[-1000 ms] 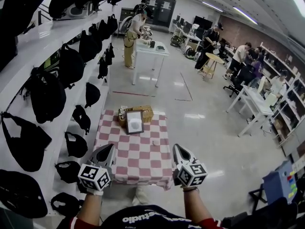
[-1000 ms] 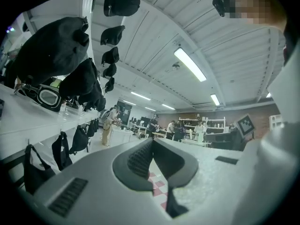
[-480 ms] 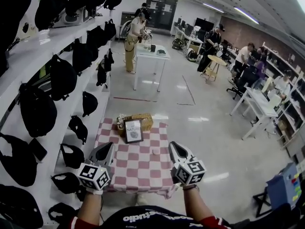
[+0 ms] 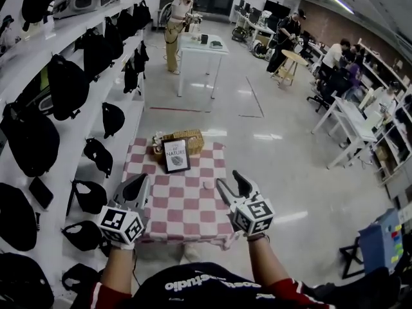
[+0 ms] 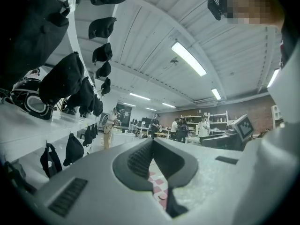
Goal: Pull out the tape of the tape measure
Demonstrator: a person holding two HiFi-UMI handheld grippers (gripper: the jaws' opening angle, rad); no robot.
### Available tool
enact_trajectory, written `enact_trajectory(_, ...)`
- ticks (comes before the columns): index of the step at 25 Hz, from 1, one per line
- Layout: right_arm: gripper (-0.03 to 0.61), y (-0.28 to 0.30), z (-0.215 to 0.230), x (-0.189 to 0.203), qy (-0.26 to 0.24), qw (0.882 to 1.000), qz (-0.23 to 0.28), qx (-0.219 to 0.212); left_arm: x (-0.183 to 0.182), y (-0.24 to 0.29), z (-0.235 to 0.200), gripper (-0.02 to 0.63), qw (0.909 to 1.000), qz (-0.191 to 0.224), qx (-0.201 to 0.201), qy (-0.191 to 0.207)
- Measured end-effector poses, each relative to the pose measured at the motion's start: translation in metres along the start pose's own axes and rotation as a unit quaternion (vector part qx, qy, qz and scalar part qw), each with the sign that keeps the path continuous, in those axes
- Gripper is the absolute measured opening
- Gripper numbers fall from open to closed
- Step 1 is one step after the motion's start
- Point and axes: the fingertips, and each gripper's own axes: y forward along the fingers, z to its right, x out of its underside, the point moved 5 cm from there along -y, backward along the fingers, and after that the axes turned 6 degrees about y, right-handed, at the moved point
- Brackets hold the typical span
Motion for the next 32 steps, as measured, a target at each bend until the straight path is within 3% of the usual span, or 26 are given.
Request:
enact_trajectory(8, 0.25, 0.018, 0.028, 0.029, 0.004, 0.999, -0.035, 0.01, 0.009, 0.016, 0.006, 0.005, 0.9998, -0.014, 0.01, 0.002)
enact_trajectory(14, 0.247, 0.041, 0.052, 0.071, -0.001, 0.996, -0.094, 0.001, 0.018, 0.039, 0.005, 0.005, 0.9997, -0.021, 0.013, 0.005)
enact_trajectory(21, 0.244, 0.072, 0.078, 0.134, -0.005, 0.983, -0.181, -0.019, 0.033, 0.066, 0.005, 0.005, 0.9993, -0.037, 0.01, 0.0)
enact_trajectory(32, 0.242, 0.118, 0.121, 0.199, -0.02, 0.962, -0.263, -0.065, 0.068, 0.126, 0.004, 0.005, 0.9973, -0.071, 0.001, -0.019)
